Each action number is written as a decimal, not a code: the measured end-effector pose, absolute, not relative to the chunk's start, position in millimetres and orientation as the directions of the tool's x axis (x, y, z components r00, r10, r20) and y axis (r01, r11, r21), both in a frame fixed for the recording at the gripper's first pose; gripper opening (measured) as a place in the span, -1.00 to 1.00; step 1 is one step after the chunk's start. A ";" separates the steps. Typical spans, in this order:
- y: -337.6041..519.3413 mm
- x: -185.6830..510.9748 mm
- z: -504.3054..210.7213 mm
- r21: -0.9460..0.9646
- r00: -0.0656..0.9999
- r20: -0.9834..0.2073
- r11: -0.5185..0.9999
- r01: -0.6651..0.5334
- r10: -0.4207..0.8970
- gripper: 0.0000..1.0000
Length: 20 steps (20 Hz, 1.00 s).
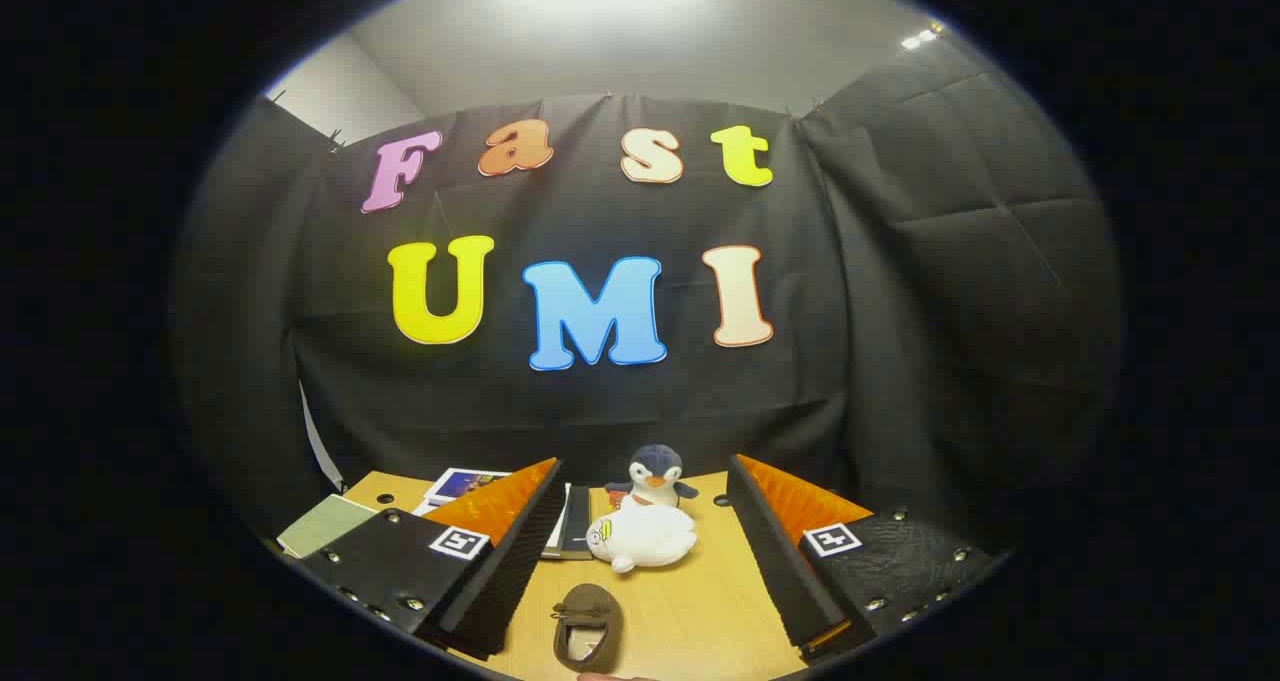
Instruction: Open the storage box then place both shoes into the box .Put the left shoe in first, then the right shoe, with the right side of both shoes facing outward in a uniform manner.
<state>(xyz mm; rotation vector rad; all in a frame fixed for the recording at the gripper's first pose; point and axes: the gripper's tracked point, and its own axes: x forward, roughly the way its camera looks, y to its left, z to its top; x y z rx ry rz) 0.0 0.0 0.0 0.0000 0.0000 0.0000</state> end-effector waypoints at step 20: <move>65.5 56.8 -38.1 0.091 0.955 -0.093 0.958 -0.273 0.281 0.97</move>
